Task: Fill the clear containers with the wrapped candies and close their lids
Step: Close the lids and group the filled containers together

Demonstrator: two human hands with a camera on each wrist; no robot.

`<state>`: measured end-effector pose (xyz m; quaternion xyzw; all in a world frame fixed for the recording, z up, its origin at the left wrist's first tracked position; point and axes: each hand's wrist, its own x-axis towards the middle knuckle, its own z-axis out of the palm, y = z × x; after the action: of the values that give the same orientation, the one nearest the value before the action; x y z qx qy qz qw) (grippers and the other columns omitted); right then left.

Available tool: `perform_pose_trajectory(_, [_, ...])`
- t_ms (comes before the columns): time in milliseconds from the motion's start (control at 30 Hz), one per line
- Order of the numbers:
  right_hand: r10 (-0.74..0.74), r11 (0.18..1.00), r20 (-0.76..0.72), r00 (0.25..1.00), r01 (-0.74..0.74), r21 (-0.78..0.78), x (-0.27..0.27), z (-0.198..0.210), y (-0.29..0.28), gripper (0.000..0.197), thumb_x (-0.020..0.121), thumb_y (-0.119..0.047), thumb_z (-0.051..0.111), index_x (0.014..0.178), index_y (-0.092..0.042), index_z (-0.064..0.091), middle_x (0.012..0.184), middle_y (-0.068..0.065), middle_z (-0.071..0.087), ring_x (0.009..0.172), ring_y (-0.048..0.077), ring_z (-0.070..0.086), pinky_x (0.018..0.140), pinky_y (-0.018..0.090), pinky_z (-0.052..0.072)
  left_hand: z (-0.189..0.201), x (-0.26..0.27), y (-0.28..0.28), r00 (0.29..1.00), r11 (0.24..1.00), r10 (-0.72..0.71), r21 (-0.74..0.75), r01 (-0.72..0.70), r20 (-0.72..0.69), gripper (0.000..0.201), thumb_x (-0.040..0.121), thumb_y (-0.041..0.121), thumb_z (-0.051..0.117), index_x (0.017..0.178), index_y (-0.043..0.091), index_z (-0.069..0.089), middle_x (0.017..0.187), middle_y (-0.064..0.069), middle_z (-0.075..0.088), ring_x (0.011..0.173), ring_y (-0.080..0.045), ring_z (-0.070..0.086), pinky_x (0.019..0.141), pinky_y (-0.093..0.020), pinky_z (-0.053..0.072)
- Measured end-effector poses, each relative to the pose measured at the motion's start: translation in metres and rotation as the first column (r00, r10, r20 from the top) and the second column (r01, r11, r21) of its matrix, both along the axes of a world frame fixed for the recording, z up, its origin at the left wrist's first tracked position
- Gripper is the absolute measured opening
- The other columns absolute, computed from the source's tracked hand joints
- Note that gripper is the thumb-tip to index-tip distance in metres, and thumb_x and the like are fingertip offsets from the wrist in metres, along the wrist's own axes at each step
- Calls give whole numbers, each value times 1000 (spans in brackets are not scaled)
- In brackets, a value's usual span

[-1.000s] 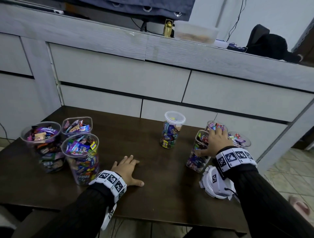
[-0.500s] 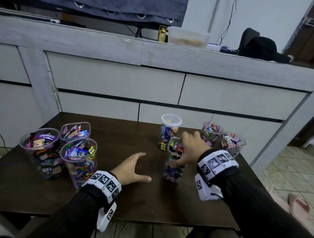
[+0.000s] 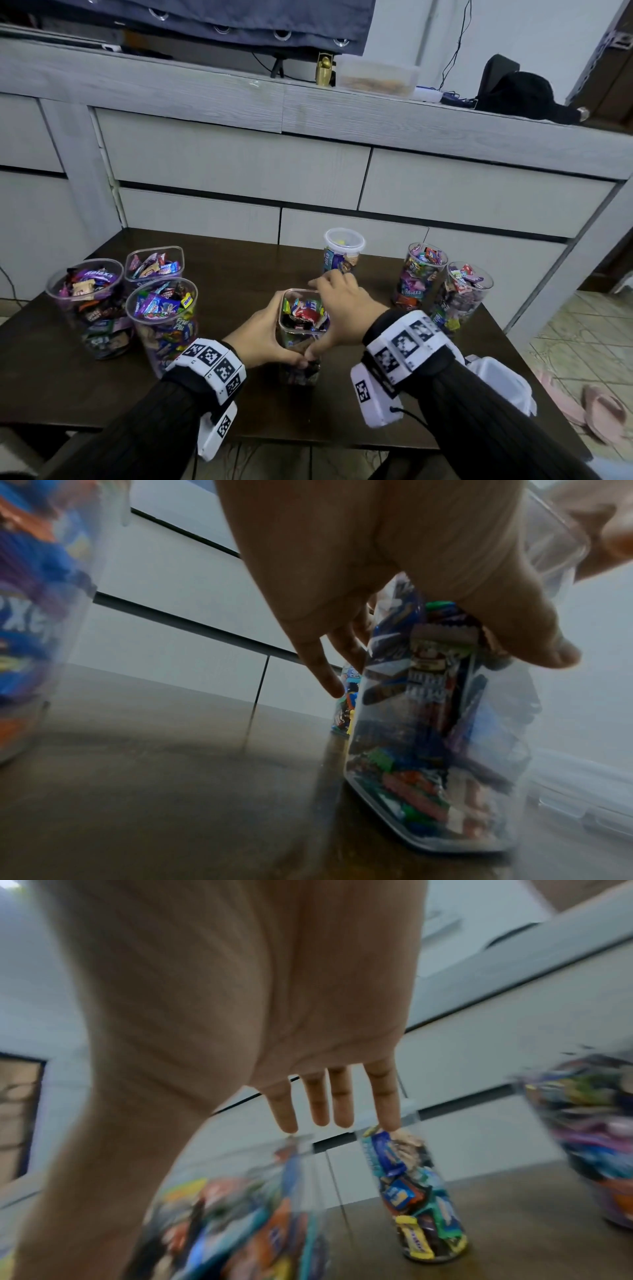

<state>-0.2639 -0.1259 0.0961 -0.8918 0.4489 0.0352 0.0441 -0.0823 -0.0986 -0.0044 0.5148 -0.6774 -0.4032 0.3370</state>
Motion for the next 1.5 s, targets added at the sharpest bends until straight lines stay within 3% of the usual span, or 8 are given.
perform_pose_trajectory(267, [-494,868,-59,868,496,24,-139,-12,-43,115,51,-57,85,143,-20,25,145,8,31,135,31,25,109,47,33,-2,-1,-4,1000,999,-8,41,9,-10,97,54,24,94,120,55,31,125,13,58,113,9,56,88,-9,47])
perform_pose_trajectory(400, [-678,713,-250,691,701,0,-210,-42,-49,114,45,-65,82,136,-18,32,133,6,49,122,27,47,97,38,43,-2,-1,-4,1000,999,-10,49,11,-25,99,54,24,94,121,56,30,127,13,56,115,7,55,93,-14,48])
perform_pose_trajectory(500, [-699,659,-316,642,749,63,-247,-70,-43,106,51,-62,81,134,-17,32,129,4,50,116,22,52,85,32,43,-3,-1,-4,1000,999,-7,48,9,-29,100,54,25,94,123,56,29,129,11,55,119,0,55,101,-24,47])
perform_pose_trajectory(667, [-696,663,-275,663,741,110,-270,-99,-39,95,65,-50,79,140,-22,27,136,3,48,123,20,49,90,27,40,-3,-1,-4,999,999,-8,50,9,-31,100,54,26,94,120,62,28,127,13,56,115,7,55,93,-15,48])
perform_pose_trajectory(800, [-669,714,-267,694,699,28,-273,-97,-44,75,63,-49,76,125,-25,41,117,-2,58,109,17,56,82,25,42,-3,-1,-2,999,998,2,59,1,-48,101,52,28,94,121,60,28,128,11,56,119,0,56,99,-22,48])
perform_pose_trajectory(1100, [-674,696,-295,677,716,54,-271,-105,-40,91,59,-51,82,128,-20,31,121,2,54,109,19,55,82,27,44,-2,-2,0,999,997,10,71,-7,-39,109,55,24,94,137,41,25,130,12,54,121,-3,54,104,-28,47])
perform_pose_trajectory(1333, [-658,730,-175,732,677,89,-256,-45,-44,84,63,-46,83,130,-22,39,118,2,60,97,17,55,85,28,46,-2,-2,-1,999,997,3,72,1,-53,106,56,21,93,136,40,26,131,12,53,122,-5,54,104,-31,47])
perform_pose_trajectory(1500, [-408,907,137,903,383,177,-181,16,-33,83,64,-51,81,131,-27,40,118,-8,55,100,12,53,85,28,41,-3,-2,-2,998,998,4,68,1,-64,103,56,21,93,130,48,27,131,10,54,122,-5,55,104,-33,48])
